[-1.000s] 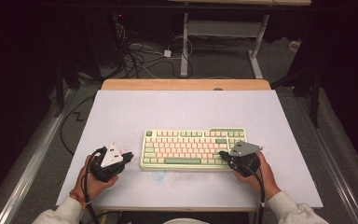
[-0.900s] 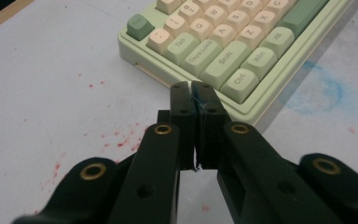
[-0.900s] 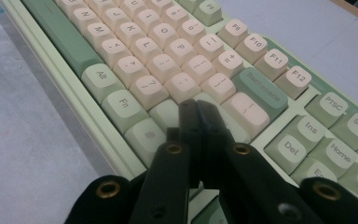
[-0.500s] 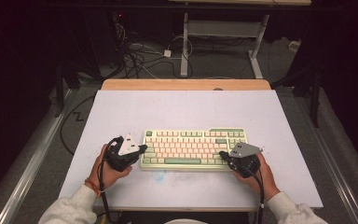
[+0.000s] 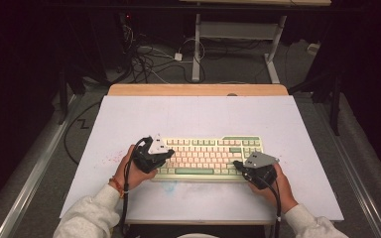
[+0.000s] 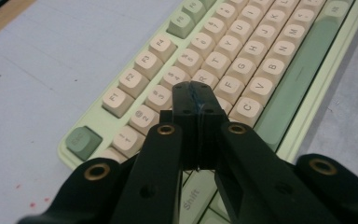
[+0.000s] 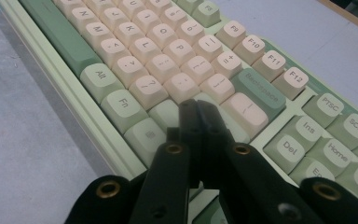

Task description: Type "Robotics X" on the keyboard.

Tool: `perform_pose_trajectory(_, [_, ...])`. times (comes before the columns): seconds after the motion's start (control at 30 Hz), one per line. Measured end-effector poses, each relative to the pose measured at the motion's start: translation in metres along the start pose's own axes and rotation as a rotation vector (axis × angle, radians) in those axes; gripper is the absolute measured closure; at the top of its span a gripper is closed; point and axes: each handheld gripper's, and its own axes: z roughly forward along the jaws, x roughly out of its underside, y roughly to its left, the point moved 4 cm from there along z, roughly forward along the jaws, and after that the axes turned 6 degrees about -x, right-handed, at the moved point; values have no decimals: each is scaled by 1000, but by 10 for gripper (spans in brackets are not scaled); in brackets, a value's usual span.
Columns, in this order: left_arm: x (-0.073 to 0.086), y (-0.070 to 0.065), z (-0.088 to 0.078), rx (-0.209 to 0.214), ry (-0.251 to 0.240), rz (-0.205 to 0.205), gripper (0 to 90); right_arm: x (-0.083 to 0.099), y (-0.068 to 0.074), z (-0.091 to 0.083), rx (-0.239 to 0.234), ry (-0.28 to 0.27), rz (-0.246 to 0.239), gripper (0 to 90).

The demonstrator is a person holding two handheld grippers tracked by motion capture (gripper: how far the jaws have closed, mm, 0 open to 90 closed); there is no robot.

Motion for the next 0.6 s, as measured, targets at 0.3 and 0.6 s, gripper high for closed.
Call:
perform_pose_trajectory(0.3, [-12,-4,19,20,32,13,874,0,0,0,1,3,-2,900])
perform_pose_trajectory(0.6, [-22,-9,37,42,56,32,872,0,1,0,2,3,-5,900])
